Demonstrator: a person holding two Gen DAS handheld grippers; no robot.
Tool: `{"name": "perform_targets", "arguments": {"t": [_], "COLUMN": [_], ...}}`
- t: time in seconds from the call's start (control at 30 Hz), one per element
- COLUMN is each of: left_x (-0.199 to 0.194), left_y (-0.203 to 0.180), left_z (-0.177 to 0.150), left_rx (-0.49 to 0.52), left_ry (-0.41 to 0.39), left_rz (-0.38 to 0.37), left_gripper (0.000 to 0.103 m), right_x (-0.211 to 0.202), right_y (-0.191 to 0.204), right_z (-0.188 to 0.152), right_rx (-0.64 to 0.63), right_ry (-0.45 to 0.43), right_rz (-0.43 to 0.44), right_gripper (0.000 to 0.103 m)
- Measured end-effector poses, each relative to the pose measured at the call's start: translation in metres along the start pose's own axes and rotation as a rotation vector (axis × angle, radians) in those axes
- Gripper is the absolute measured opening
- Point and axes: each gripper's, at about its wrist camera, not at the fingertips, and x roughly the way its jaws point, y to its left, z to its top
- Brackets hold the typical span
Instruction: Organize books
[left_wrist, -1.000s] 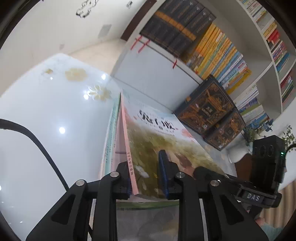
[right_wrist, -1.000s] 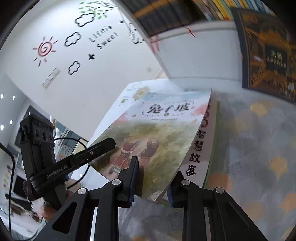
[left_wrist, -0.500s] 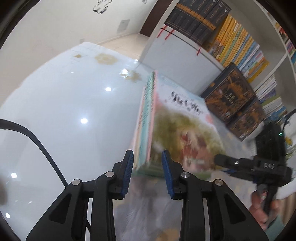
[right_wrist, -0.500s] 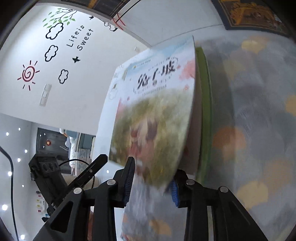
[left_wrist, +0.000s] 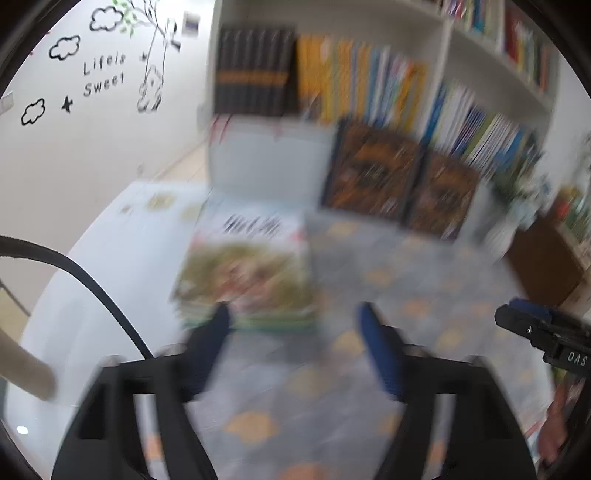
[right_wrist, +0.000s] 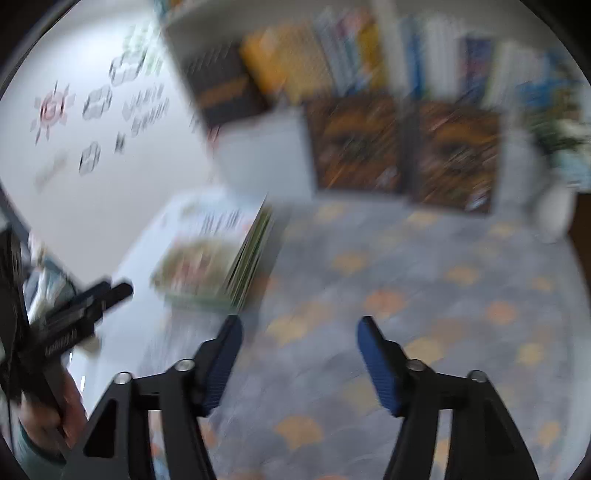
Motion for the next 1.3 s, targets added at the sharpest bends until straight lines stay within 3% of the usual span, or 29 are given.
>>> {"name": "perform_targets", "arguments": {"t": [0.1, 0.17, 0.23, 0.3, 0.33, 0.4, 0.47, 0.53, 0.63, 0.7, 0.8, 1.03, 1.17, 1.3], "left_x": [-0.023, -0.032, -0.03, -0.033, -0.035, -0.041, -0.046, -0.046, -0.052, -0.056, -0.053, -0.051, -0.041, -0.036], "left_y": [-0.039, -0.075, -0.104, -0.117, -0.125, -0.135, -0.153, -0.179, -0.205, -0.216, -0.223, -0.235, -0.235, -0.236], "left_z": [0.01, 0.011, 0.014, 0.018, 0.022, 0.024, 0.025, 0.025, 0.018, 0.01, 0.003, -0.023, -0.033, -0.041], "left_rx": [0.042, 0.203, 0.31, 0.304, 0.257, 0.198, 0.221, 0.298, 0.341, 0.321, 0.274, 0.253, 0.215, 0.212], "left_ry": [-0.152, -0.242, -0.232, -0.213, -0.194, -0.168, -0.185, -0.217, -0.226, -0.216, -0.163, -0.141, -0.073, -0.068], "left_rz": [0.098, 0.242, 0.314, 0.253, 0.188, 0.14, 0.197, 0.32, 0.377, 0.354, 0.311, 0.354, 0.339, 0.377], "left_gripper": [0.103, 0.103, 0.103, 0.103, 0.103, 0.103, 0.103, 0.103, 0.103, 0.103, 0.103, 0.103, 0.103, 0.103], "right_x": [-0.054, -0.081, -0.109, -0.134, -0.145, -0.162, -0.178, -0.182, -0.174, -0.163, -0.164, -0.179, -0.171, -0.17], "right_y": [-0.028, -0.042, -0.06, -0.079, -0.088, -0.099, -0.11, -0.114, -0.13, -0.144, -0.155, -0.167, -0.184, -0.186], "right_z": [0.01, 0.012, 0.014, 0.012, 0.013, 0.015, 0.017, 0.016, 0.012, 0.004, -0.001, -0.008, -0.011, -0.013], "right_rx": [0.056, 0.095, 0.135, 0.167, 0.181, 0.18, 0.156, 0.142, 0.189, 0.253, 0.283, 0.213, 0.223, 0.161], "right_ry": [-0.128, -0.175, -0.206, -0.26, -0.291, -0.33, -0.355, -0.354, -0.273, -0.214, -0.203, -0.222, -0.189, -0.18], "right_rz": [-0.07, -0.055, 0.021, 0.151, 0.19, 0.195, 0.153, 0.093, -0.031, -0.018, 0.01, -0.187, -0.169, -0.184], "right_gripper": [0.078, 0.079, 0.079, 0.079, 0.081, 0.086, 0.089, 0.09, 0.091, 0.091, 0.091, 0.091, 0.091, 0.091]}}
